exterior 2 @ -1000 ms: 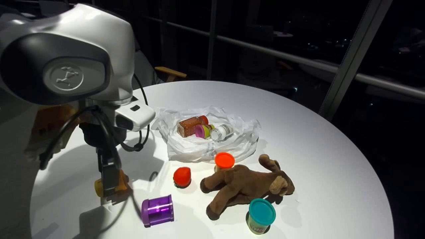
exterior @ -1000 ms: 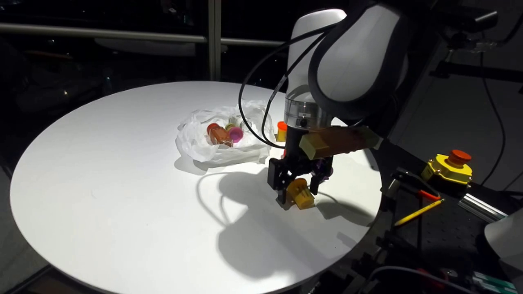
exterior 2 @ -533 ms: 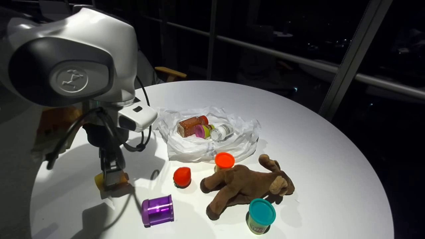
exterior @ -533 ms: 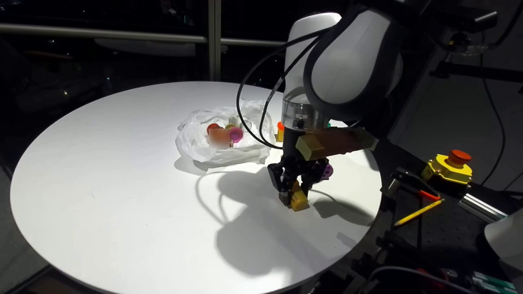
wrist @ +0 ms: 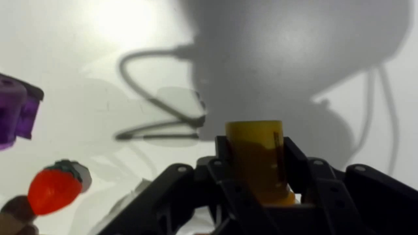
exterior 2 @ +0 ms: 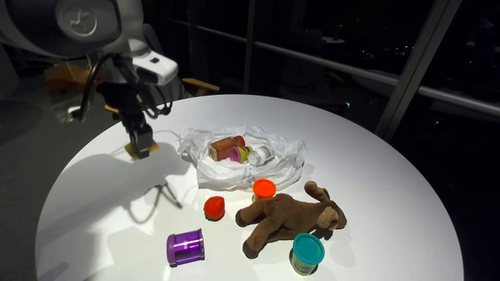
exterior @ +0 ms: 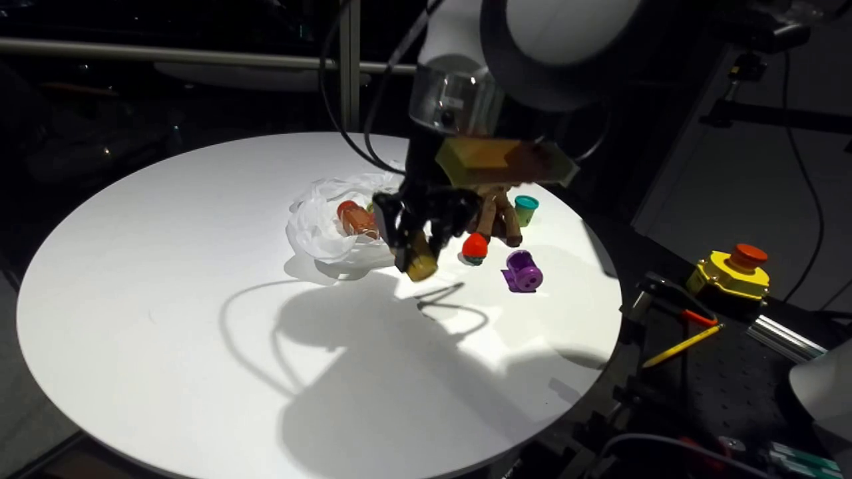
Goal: Put all the objects on the table in the white plastic bag
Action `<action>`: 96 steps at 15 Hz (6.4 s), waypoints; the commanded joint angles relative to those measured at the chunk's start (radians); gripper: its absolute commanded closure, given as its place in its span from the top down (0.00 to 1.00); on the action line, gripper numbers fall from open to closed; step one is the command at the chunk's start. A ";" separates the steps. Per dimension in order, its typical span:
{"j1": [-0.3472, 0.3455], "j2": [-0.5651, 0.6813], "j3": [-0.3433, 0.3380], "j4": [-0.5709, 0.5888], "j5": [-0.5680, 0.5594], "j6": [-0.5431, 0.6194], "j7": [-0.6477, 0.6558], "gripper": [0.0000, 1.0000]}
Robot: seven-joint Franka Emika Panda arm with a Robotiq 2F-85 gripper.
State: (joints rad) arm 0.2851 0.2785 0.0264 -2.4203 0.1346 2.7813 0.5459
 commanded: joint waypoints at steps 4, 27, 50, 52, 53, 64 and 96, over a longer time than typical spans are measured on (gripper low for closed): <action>-0.083 0.081 -0.017 0.319 -0.028 -0.093 -0.068 0.18; -0.034 0.564 -0.265 0.777 -0.139 -0.069 0.008 0.68; -0.168 -0.089 -0.056 0.025 0.029 -0.204 -0.157 1.00; -0.192 -0.061 -0.047 0.026 0.061 -0.198 -0.188 1.00; -0.202 -0.046 -0.044 0.029 0.074 -0.197 -0.202 1.00; -0.226 0.154 -0.083 0.106 0.030 -0.193 -0.164 1.00; -0.186 0.107 -0.109 0.401 -0.043 -0.257 -0.070 0.26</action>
State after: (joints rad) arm 0.1007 0.3159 -0.0809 -2.1510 0.1246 2.5509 0.4474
